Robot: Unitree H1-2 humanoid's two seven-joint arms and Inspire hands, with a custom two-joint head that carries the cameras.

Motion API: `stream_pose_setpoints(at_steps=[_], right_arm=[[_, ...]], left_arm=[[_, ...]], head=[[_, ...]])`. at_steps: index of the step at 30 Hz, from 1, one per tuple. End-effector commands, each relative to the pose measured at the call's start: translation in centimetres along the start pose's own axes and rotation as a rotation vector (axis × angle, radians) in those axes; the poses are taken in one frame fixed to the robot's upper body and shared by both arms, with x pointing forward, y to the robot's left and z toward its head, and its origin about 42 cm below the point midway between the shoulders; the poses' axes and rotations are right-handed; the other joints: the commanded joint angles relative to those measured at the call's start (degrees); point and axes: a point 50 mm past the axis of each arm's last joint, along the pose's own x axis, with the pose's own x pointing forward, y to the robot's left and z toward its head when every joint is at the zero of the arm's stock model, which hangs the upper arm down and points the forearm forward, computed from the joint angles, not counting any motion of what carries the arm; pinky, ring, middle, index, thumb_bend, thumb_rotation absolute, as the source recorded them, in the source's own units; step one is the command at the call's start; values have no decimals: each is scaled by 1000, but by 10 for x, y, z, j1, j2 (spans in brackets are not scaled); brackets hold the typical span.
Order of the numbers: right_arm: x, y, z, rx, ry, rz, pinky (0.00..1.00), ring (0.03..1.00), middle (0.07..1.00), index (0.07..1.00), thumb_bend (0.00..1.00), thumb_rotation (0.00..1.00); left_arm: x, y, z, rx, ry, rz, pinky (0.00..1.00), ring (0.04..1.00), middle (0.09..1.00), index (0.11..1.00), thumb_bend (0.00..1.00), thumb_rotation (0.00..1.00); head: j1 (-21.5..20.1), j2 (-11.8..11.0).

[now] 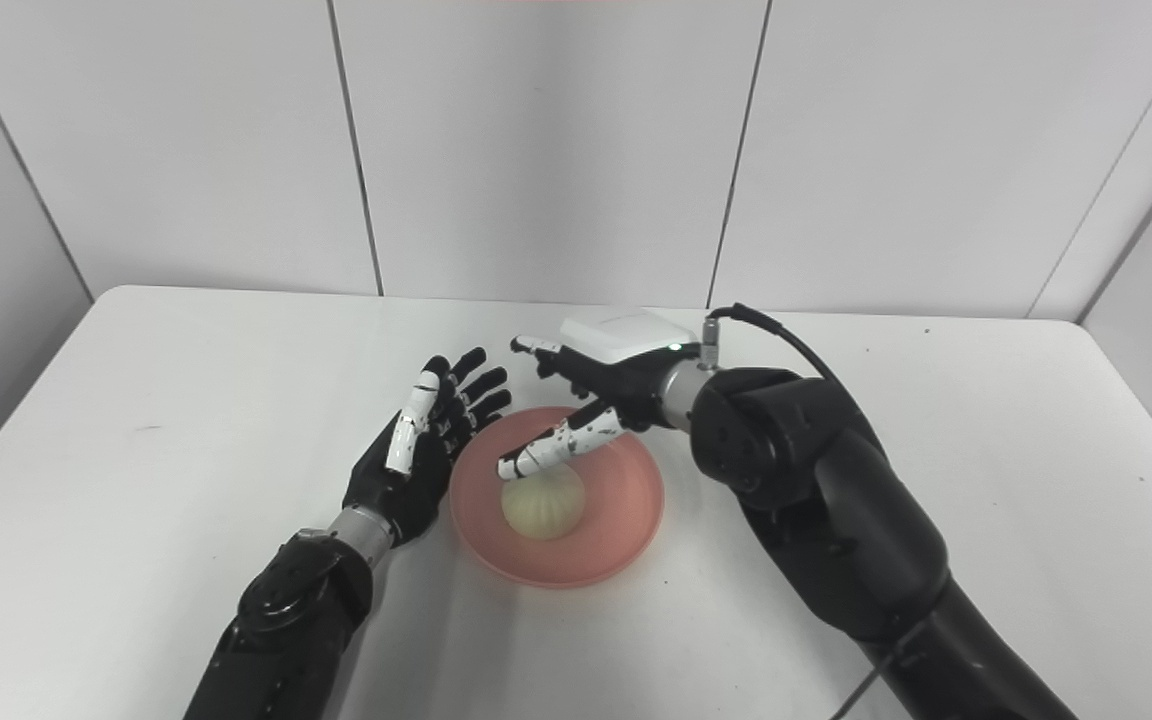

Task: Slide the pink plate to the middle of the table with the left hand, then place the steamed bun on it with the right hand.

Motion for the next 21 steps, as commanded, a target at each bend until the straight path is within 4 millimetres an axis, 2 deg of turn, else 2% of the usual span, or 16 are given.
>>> stream_pose_setpoints(at_steps=[1, 4, 5, 9, 11, 12, 18, 21], right_arm=[[-15, -29, 4, -6, -14, -123, 592, 748, 836, 942, 908, 817], [-21, -23, -7, 72, -46, -220, 607, 749, 819, 904, 864, 865], [-21, -20, -12, 107, -54, -252, 622, 751, 806, 877, 829, 931], [-20, 5, -32, 292, -73, -404, 694, 785, 822, 839, 733, 997], [-21, 21, -39, 398, -57, -475, 723, 807, 844, 854, 699, 1000], [-21, 29, -42, 468, -37, -495, 784, 848, 867, 884, 683, 1000], [-24, 73, -54, 770, -14, -544, 864, 875, 909, 938, 646, 1000], [-26, 101, -55, 899, -25, -624, 906, 959, 977, 990, 639, 1000]], left_arm=[[-13, 8, -27, -17, 130, 52, 964, 932, 944, 967, 480, 1000], [-16, 10, -25, 4, 105, 67, 957, 932, 943, 965, 475, 1000], [-17, 11, -25, 13, 97, 71, 960, 936, 946, 968, 484, 1000], [-27, 12, -18, 67, 49, 96, 978, 953, 966, 984, 488, 1000], [-33, 14, -15, 89, 21, 117, 995, 975, 987, 996, 492, 1000], [-36, 14, -13, 98, 5, 127, 999, 993, 998, 1000, 492, 1000], [-57, 21, -11, 179, -68, 193, 1000, 1000, 1000, 1000, 504, 1000], [-66, 24, -13, 222, -82, 205, 1000, 1000, 1000, 1000, 512, 1000]], head=[[-1, 0], [-7, -6], [-8, -7], [-16, -13], [-22, -16], [-24, -17], [-45, -30], [-48, -36]])
